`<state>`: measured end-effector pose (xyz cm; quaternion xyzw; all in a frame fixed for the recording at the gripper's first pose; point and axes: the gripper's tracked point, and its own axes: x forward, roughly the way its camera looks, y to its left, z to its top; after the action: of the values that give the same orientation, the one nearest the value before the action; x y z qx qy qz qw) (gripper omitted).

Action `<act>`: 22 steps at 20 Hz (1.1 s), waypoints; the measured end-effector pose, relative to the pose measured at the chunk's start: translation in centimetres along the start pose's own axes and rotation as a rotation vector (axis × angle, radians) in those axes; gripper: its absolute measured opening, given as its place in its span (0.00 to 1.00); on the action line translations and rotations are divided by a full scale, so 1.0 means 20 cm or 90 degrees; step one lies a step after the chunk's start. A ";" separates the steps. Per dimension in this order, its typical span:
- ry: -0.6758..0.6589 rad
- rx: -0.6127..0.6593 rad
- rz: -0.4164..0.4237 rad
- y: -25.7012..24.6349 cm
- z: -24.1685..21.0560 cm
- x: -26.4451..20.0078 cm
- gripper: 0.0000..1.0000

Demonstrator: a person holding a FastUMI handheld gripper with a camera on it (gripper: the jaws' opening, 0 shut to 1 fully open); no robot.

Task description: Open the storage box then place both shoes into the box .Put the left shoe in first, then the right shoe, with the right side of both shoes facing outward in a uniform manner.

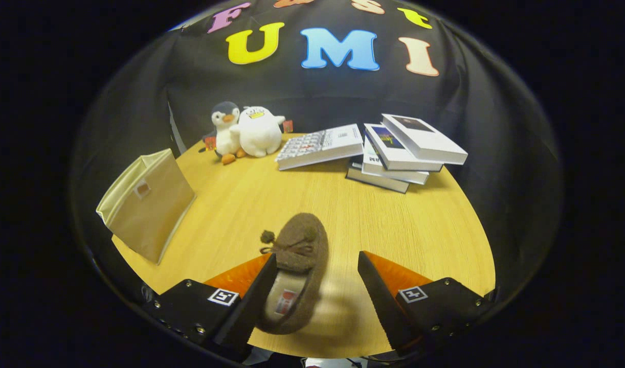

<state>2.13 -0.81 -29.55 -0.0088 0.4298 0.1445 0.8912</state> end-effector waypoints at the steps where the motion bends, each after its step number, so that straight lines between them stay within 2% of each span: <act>1: 0.022 0.006 0.003 0.00 -0.05 0.04 0.98; 3: 0.050 0.016 0.006 0.00 -0.12 0.11 0.98; 6: 0.084 -0.001 0.003 0.01 -0.19 0.19 0.90; 7: 0.094 -0.002 0.007 0.01 -0.22 0.22 0.77; 8: 0.098 0.003 0.017 0.02 -0.21 0.23 0.75; 11: 0.110 0.036 0.025 0.05 -0.24 0.28 0.21; 12: 0.114 0.041 0.014 0.04 -0.21 0.25 0.18; 14: 0.116 0.076 0.016 0.03 -0.21 0.27 0.01; 22: 0.088 0.197 0.055 0.09 -0.03 0.16 0.01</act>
<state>3.08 1.52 -32.14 0.1371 0.5069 0.1135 0.8434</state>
